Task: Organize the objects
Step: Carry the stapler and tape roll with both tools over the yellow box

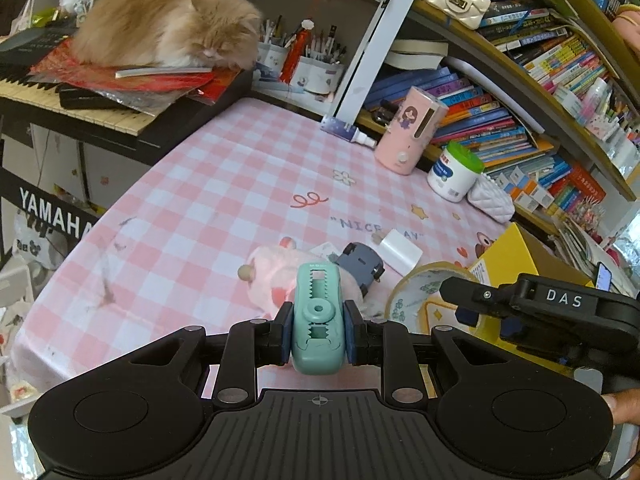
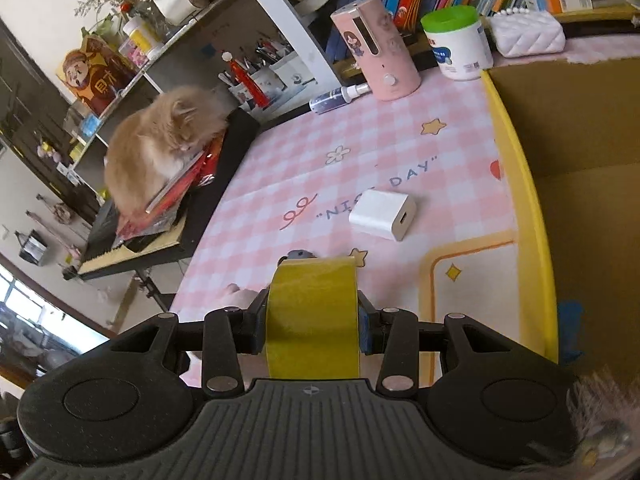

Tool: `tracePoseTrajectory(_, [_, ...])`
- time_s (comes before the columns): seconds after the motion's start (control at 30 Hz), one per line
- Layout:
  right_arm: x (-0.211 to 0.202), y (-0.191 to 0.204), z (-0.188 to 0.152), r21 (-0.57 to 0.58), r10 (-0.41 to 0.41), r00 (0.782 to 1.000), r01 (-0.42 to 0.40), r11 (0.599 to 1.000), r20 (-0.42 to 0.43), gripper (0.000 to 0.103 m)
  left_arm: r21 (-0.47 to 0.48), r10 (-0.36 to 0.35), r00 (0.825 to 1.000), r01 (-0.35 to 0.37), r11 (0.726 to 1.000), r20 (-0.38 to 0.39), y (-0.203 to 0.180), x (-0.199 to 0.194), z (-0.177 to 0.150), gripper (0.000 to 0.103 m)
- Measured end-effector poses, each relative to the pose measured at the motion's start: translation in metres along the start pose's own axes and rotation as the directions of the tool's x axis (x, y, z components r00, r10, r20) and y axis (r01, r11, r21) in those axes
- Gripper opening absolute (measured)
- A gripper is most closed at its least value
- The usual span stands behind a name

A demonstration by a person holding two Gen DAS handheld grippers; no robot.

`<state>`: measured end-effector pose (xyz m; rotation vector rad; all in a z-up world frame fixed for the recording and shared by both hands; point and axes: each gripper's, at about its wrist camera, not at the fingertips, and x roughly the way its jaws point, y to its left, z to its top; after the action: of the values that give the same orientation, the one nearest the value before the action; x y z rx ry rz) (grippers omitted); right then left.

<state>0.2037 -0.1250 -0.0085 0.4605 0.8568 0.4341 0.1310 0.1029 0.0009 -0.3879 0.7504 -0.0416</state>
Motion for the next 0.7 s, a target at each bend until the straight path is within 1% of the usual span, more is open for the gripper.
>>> tracePoseTrajectory(0.07, [-0.003,0.002,-0.002,-0.005,-0.001,1.000,0.001,1.000,0.005,0.039,0.000,-0.008,1.000,0.008,1.000,-0.005,0.000,-0.001,-0.003,0.023])
tracePoseTrajectory(0.2, [-0.010,0.018,-0.010,-0.150,-0.090,0.996,0.092,0.984,0.022,0.039,0.013,-0.029,1.000,0.029,0.999,-0.009,-0.002,-0.004,-0.008,0.023])
tracePoseTrajectory(0.27, [-0.013,0.023,-0.016,-0.201,-0.112,0.993,0.116,0.973,0.029,0.039,0.026,-0.040,0.999,0.040,0.999,-0.009,-0.004,-0.007,-0.010,0.023])
tracePoseTrajectory(0.37, [-0.019,0.027,-0.025,-0.232,-0.127,0.991,0.131,0.964,0.034,0.039,0.038,-0.056,0.998,0.056,0.998,-0.013,-0.005,-0.010,-0.014,0.023])
tracePoseTrajectory(0.53, [-0.029,0.033,-0.041,-0.251,-0.157,0.987,0.162,0.954,0.041,0.039,0.054,-0.078,0.997,0.079,0.995,-0.023,-0.004,-0.020,-0.024,0.023])
tracePoseTrajectory(0.7, [-0.046,0.041,-0.060,-0.278,-0.183,0.981,0.194,0.941,0.065,0.039,0.068,-0.105,0.994,0.108,0.992,-0.041,-0.003,-0.033,-0.040,0.023])
